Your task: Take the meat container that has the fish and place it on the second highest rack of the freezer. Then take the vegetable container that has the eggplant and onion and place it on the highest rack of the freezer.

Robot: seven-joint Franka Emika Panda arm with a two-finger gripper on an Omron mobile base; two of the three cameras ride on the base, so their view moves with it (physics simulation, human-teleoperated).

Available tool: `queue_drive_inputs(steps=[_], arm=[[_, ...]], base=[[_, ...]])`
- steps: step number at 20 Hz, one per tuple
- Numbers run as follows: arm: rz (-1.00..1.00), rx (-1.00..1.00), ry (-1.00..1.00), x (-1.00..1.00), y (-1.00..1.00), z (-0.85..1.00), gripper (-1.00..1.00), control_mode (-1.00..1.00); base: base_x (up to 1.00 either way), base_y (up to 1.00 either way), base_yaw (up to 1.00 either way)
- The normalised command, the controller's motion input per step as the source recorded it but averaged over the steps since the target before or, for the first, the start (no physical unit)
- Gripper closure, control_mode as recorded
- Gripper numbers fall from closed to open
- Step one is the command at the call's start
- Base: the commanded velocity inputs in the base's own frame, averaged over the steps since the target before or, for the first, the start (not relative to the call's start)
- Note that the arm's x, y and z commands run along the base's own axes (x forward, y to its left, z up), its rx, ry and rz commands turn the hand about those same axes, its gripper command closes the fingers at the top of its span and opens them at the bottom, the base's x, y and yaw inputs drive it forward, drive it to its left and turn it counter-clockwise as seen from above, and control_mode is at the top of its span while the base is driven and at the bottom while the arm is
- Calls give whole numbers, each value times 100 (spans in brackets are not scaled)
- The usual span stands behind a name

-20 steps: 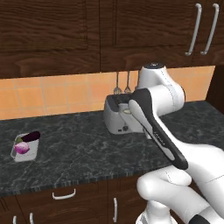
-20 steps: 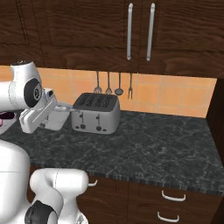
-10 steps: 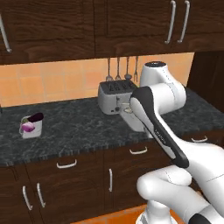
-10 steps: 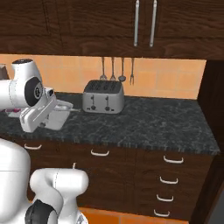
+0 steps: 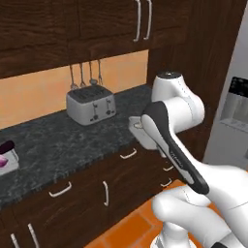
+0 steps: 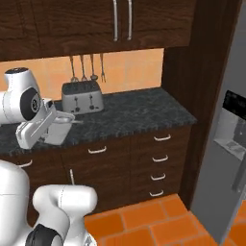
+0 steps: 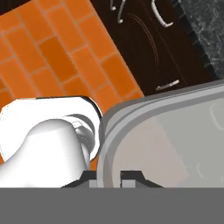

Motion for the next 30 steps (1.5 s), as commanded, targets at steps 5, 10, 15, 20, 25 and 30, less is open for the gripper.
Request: queue_drive_inputs(steps=[5,10,15,20,25,30], arm=[[0,0,0,0,0,0,100,100],[0,0,0,0,0,0,100,100],[0,0,0,0,0,0,100,100],[0,0,0,0,0,0,100,100],[0,0,0,0,0,0,100,100],[0,0,0,0,0,0,100,100]], base=[[-6,-25,-68],[5,-73,-66],[10,-49,-67],[28,-44,-60],[58,-41,-51],[52,-70,-44]])
